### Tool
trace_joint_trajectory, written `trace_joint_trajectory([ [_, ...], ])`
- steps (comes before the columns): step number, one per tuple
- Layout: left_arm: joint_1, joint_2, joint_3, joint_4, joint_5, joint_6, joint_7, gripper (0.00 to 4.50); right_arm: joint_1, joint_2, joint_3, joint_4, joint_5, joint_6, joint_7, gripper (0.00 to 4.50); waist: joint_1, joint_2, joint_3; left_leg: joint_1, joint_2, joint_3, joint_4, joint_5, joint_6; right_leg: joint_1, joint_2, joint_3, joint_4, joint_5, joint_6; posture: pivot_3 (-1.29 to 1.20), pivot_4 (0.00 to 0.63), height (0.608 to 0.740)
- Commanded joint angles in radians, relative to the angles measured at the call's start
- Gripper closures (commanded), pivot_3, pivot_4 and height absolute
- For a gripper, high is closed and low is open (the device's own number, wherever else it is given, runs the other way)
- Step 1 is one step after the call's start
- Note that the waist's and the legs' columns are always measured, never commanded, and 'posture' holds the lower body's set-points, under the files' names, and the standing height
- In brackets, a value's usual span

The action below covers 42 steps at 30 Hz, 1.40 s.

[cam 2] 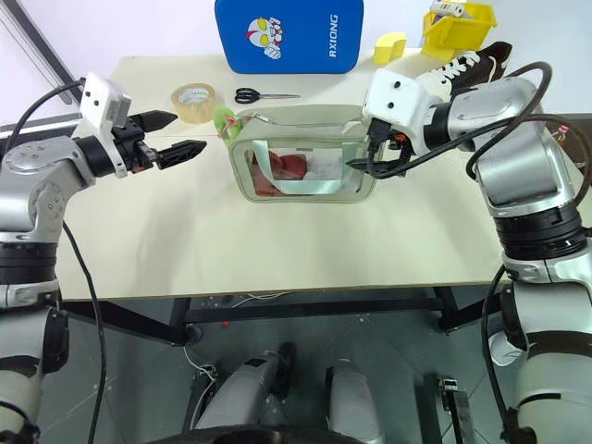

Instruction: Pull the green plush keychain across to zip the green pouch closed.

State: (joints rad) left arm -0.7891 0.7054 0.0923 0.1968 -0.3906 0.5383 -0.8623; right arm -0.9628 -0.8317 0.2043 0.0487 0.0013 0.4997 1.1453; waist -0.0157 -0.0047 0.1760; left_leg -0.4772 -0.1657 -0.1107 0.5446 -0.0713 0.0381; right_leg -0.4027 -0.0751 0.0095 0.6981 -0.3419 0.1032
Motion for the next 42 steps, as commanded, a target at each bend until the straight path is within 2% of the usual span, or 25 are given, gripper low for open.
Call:
trace_joint_trajectory([
  [1, -0.059, -0.011, 0.005, 0.02, 0.017, -0.045, 0.004, 0.0, 0.004, 0.02, -0.025, 0.057, 0.005, -0.037, -0.03, 0.06, 0.0, 0.0, 0.0, 0.0, 0.0, 0.0, 0.0, 0.0, 0.0, 0.0, 0.0, 0.0, 0.0, 0.0, 0.0, 0.0, 0.15, 0.74],
  [2, -0.07, -0.02, 0.003, 0.039, 0.024, -0.053, 0.006, 0.0, 0.006, 0.031, -0.027, 0.078, 0.005, -0.049, -0.04, 0.06, 0.0, 0.0, 0.0, 0.0, 0.0, 0.0, 0.0, 0.0, 0.0, 0.0, 0.0, 0.0, 0.0, 0.0, 0.0, 0.0, 0.15, 0.74],
  [5, -0.11, -0.048, -0.003, 0.149, 0.068, -0.117, 0.028, 0.0, 0.006, 0.052, -0.023, 0.128, 0.005, -0.096, -0.048, 0.9, -0.001, 0.0, 0.0, 0.0, 0.0, 0.0, 0.0, 0.0, 0.0, 0.0, 0.0, 0.0, 0.0, 0.0, 0.0, 0.0, 0.15, 0.74],
  [11, -0.168, -0.083, -0.009, 0.311, 0.132, -0.226, 0.047, 0.0, 0.019, 0.053, -0.019, 0.129, 0.013, -0.159, -0.028, 4.04, -0.005, 0.0, 0.0, 0.0, 0.0, 0.0, 0.001, 0.001, -0.001, 0.001, 0.0, 0.0, 0.0, 0.0, 0.0, 0.0, 0.15, 0.74],
  [12, -0.179, -0.089, -0.009, 0.341, 0.139, -0.241, 0.05, 0.0, 0.025, 0.049, -0.019, 0.121, 0.015, -0.164, -0.022, 4.45, -0.004, 0.0, 0.0, 0.0, 0.0, 0.0, 0.001, 0.001, -0.001, 0.001, 0.0, 0.0, 0.0, 0.0, 0.0, 0.0, 0.15, 0.74],
  [26, -0.315, -0.2, -0.025, 0.667, 0.205, -0.426, 0.026, 0.0, 0.051, 0.04, -0.027, 0.074, 0.02, -0.153, 0.003, 4.45, -0.004, 0.0, 0.0, 0.0, 0.0, 0.0, 0.003, 0.0, 0.0, 0.002, 0.0, -0.001, 0.0, 0.0, 0.0, 0.0, 0.15, 0.74],
  [29, -0.331, -0.205, -0.02, 0.69, 0.208, -0.446, 0.016, 0.76, 0.051, 0.041, -0.029, 0.076, 0.017, -0.153, -0.001, 4.5, -0.005, 0.0, 0.0, 0.0, 0.0, 0.0, 0.003, 0.0, 0.0, 0.003, 0.0, -0.001, 0.0, 0.0, 0.0, 0.0, 0.15, 0.74],
  [36, -0.339, -0.183, -0.012, 0.68, 0.201, -0.457, -0.027, 4.27, 0.05, 0.048, -0.035, 0.098, 0.016, -0.151, -0.022, 4.5, -0.005, 0.0, 0.0, 0.0, 0.0, -0.001, 0.007, -0.001, 0.001, 0.003, 0.001, -0.002, 0.0, 0.0, 0.0, 0.0, 0.15, 0.74],
  [37, -0.345, -0.182, -0.004, 0.68, 0.193, -0.453, -0.028, 4.4, 0.05, 0.048, -0.035, 0.096, 0.016, -0.15, -0.025, 4.5, -0.005, 0.0, 0.0, 0.0, 0.0, -0.001, 0.007, -0.001, 0.001, 0.004, 0.001, -0.002, 0.0, 0.0, 0.0, 0.0, 0.15, 0.74],
  [42, -0.403, -0.204, 0.042, 0.622, 0.126, -0.38, -0.035, 4.4, 0.047, 0.054, -0.035, 0.095, 0.017, -0.144, -0.036, 4.5, -0.004, 0.0, 0.0, -0.001, 0.0, -0.002, 0.01, -0.002, 0.002, 0.004, 0.001, -0.003, 0.001, 0.0, 0.001, 0.0, 0.15, 0.74],
])
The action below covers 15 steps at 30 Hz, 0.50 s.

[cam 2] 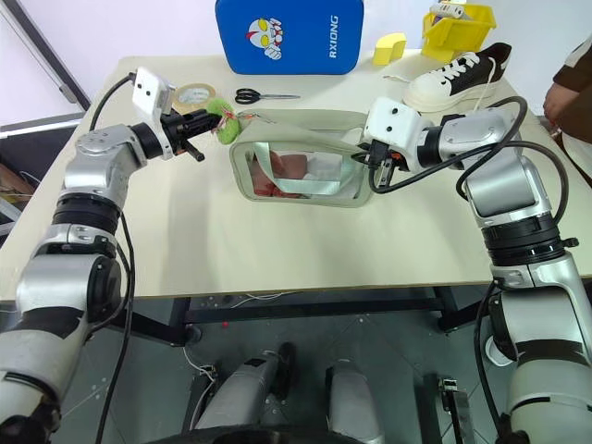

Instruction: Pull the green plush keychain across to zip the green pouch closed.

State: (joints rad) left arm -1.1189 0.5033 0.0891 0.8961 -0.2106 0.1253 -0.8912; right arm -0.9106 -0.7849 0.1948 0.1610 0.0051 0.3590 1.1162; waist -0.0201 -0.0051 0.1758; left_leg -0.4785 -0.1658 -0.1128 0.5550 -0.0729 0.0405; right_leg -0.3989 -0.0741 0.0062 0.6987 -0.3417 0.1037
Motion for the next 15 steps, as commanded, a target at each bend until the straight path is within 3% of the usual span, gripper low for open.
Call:
trace_joint_trajectory([
  [1, -0.086, -0.01, 0.045, -0.106, -0.067, 0.054, -0.016, 4.4, -0.007, 0.009, -0.024, -0.016, 0.013, -0.003, -0.008, 4.5, 0.0, 0.0, 0.0, 0.0, 0.0, 0.0, 0.001, 0.0, 0.001, 0.0, 0.0, 0.0, 0.0, 0.0, 0.0, 0.0, 0.15, 0.74],
  [8, -0.047, -0.098, -0.092, -0.308, -0.027, 0.119, -0.073, 4.4, -0.018, 0.025, -0.02, -0.002, 0.01, -0.005, -0.015, 4.5, 0.003, 0.0, 0.0, 0.0, 0.0, -0.001, 0.003, -0.001, 0.001, 0.003, 0.0, -0.002, 0.0, 0.0, 0.0, 0.0, 0.15, 0.74],
  [12, -0.037, -0.114, -0.16, -0.307, 0.045, 0.065, -0.071, 4.4, -0.023, 0.036, -0.017, 0.013, 0.005, -0.012, -0.023, 4.5, -0.002, 0.0, 0.0, 0.0, 0.0, -0.001, 0.004, 0.0, 0.001, 0.004, 0.0, -0.002, 0.0, 0.0, 0.0, 0.0, 0.15, 0.74],
  [15, -0.058, -0.105, -0.152, -0.268, 0.053, 0.049, -0.066, 3.52, -0.025, 0.042, -0.019, 0.019, 0.004, -0.013, -0.027, 4.5, -0.004, 0.0, 0.0, 0.0, 0.0, -0.001, 0.004, 0.0, 0.0, 0.005, 0.0, -0.001, 0.0, 0.0, 0.0, 0.0, 0.15, 0.74],
])
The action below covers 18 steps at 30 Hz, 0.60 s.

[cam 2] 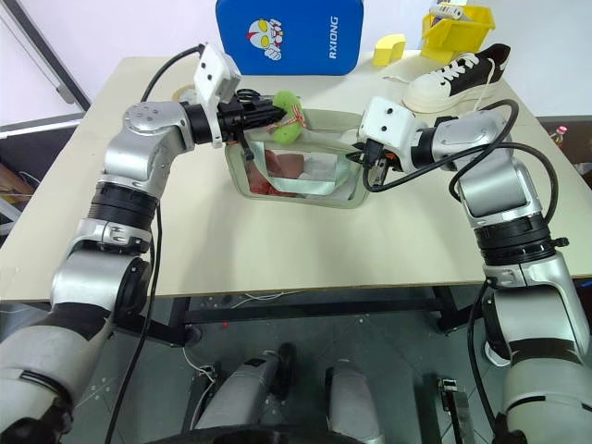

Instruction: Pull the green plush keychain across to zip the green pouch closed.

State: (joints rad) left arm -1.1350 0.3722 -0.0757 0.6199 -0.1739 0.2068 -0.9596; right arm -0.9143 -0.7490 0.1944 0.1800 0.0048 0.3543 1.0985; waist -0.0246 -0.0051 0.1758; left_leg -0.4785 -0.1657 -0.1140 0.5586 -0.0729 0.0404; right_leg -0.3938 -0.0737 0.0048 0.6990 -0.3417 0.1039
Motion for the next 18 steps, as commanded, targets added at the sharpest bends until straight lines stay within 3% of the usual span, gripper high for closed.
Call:
trace_joint_trajectory([
  [1, -0.049, 0.034, 0.017, 0.015, 0.017, -0.034, -0.002, 3.06, -0.021, 0.006, -0.02, 0.001, 0.006, -0.007, -0.009, 4.5, 0.001, 0.0, 0.0, 0.0, 0.0, 0.0, 0.0, 0.0, 0.0, 0.0, 0.0, 0.0, 0.0, 0.0, 0.0, 0.0, 0.15, 0.74],
  [6, -0.082, 0.12, 0.033, -0.01, 0.026, -0.021, -0.024, 0.67, -0.018, 0.006, -0.023, 0.005, 0.006, -0.009, -0.012, 4.5, 0.004, 0.0, 0.0, 0.0, 0.0, 0.0, 0.0, -0.001, 0.002, -0.002, 0.0, -0.001, 0.0, 0.0, 0.0, 0.0, 0.15, 0.74],
  [10, -0.066, 0.223, 0.055, -0.103, 0.003, 0.019, -0.088, 0.67, -0.023, 0.009, -0.022, 0.009, 0.005, -0.01, -0.012, 4.5, 0.002, 0.0, 0.0, 0.0, 0.0, 0.0, -0.001, -0.001, 0.001, -0.003, 0.0, 0.0, 0.0, 0.0, 0.0, 0.0, 0.15, 0.74],
  [14, 0.052, 0.324, 0.044, -0.228, -0.01, 0.079, -0.166, 0.67, -0.033, 0.021, -0.014, 0.032, 0.002, -0.023, -0.013, 4.5, 0.003, 0.001, 0.0, 0.001, 0.0, 0.0, -0.001, -0.001, 0.002, -0.002, 0.0, 0.0, 0.0, 0.0, 0.0, 0.0, 0.15, 0.74],
  [18, 0.192, 0.325, 0.023, -0.361, -0.01, 0.12, -0.148, 0.67, -0.038, 0.026, -0.015, 0.028, 0.003, -0.019, -0.01, 4.5, 0.005, 0.001, -0.001, 0.003, 0.0, 0.0, -0.002, -0.001, 0.002, -0.001, 0.001, 0.0, 0.0, 0.0, 0.0, 0.0, 0.15, 0.74],
])
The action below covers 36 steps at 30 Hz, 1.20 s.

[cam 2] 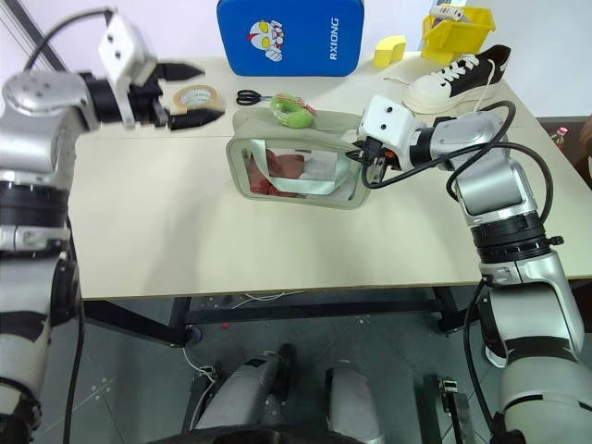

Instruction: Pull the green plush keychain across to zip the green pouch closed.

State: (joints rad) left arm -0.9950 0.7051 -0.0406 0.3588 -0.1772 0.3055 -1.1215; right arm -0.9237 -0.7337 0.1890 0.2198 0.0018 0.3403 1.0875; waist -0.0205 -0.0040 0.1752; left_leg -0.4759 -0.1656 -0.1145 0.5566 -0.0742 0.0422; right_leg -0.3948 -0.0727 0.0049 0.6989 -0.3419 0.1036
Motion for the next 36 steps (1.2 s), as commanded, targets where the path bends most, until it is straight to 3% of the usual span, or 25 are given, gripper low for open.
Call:
trace_joint_trajectory([
  [1, 0.091, -0.027, -0.021, -0.124, 0.0, 0.02, 0.035, 0.67, -0.03, 0.012, -0.008, -0.016, 0.007, -0.001, 0.002, 4.5, 0.002, 0.0, 0.0, 0.0, 0.0, 0.0, 0.0, 0.0, 0.0, 0.0, 0.0, 0.0, 0.0, 0.0, 0.0, 0.0, 0.15, 0.74],
  [8, 0.107, -0.117, -0.034, -0.045, 0.051, -0.017, 0.162, 0.67, -0.035, 0.015, -0.006, -0.032, 0.009, 0.016, 0.011, 4.5, 0.003, 0.0, 0.0, -0.001, 0.0, 0.0, 0.0, 0.0, 0.001, -0.001, 0.0, 0.0, 0.0, 0.0, 0.0, 0.0, 0.15, 0.74],
  [11, 0.1, -0.125, -0.036, -0.018, 0.049, -0.024, 0.159, 1.28, -0.036, 0.014, -0.007, -0.027, 0.008, 0.019, 0.012, 4.5, 0.002, 0.0, 0.0, -0.001, 0.0, 0.0, 0.0, 0.0, 0.001, -0.001, 0.0, 0.0, 0.0, 0.0, 0.0, 0.0, 0.15, 0.74],
  [18, 0.112, -0.116, -0.027, -0.067, 0.013, 0.003, 0.125, 4.48, -0.036, 0.012, -0.012, -0.035, 0.007, 0.031, 0.008, 4.5, 0.003, 0.0, 0.0, -0.001, 0.0, 0.0, 0.0, 0.0, 0.001, -0.001, 0.0, 0.0, 0.0, 0.0, 0.0, 0.0, 0.15, 0.74],
  [26, 0.12, -0.118, -0.034, -0.074, 0.024, 0.01, 0.132, 4.48, -0.047, 0.007, -0.015, -0.034, 0.015, 0.057, 0.018, 4.5, 0.003, 0.0, 0.0, -0.001, 0.0, 0.0, 0.0, 0.0, 0.001, -0.001, -0.001, 0.0, 0.0, 0.0, 0.0, 0.0, 0.15, 0.74],
  [29, 0.128, -0.114, -0.03, -0.074, 0.025, 0.006, 0.135, 4.5, -0.093, -0.023, -0.028, -0.015, 0.033, 0.081, 0.068, 3.37, 0.004, 0.0, 0.0, -0.001, 0.0, 0.0, 0.0, 0.0, 0.001, -0.001, -0.001, 0.0, 0.0, 0.0, 0.0, 0.0, 0.15, 0.74],
  [34, 0.139, -0.112, -0.024, -0.091, 0.021, 0.01, 0.143, 4.5, -0.219, -0.016, -0.033, 0.037, 0.047, 0.084, 0.102, 0.9, 0.004, 0.001, 0.001, -0.002, 0.0, 0.0, 0.0, -0.001, 0.001, -0.002, -0.001, 0.0, 0.0, 0.0, 0.0, 0.0, 0.15, 0.74],
  [36, 0.143, -0.114, -0.023, -0.099, 0.02, 0.012, 0.146, 4.5, -0.288, 0.059, -0.044, 0.048, 0.098, 0.14, 0.093, 0.9, 0.003, 0.001, 0.001, -0.002, 0.0, 0.0, -0.001, -0.001, 0.001, -0.002, -0.001, 0.0, 0.0, 0.0, 0.0, 0.0, 0.15, 0.74],
])
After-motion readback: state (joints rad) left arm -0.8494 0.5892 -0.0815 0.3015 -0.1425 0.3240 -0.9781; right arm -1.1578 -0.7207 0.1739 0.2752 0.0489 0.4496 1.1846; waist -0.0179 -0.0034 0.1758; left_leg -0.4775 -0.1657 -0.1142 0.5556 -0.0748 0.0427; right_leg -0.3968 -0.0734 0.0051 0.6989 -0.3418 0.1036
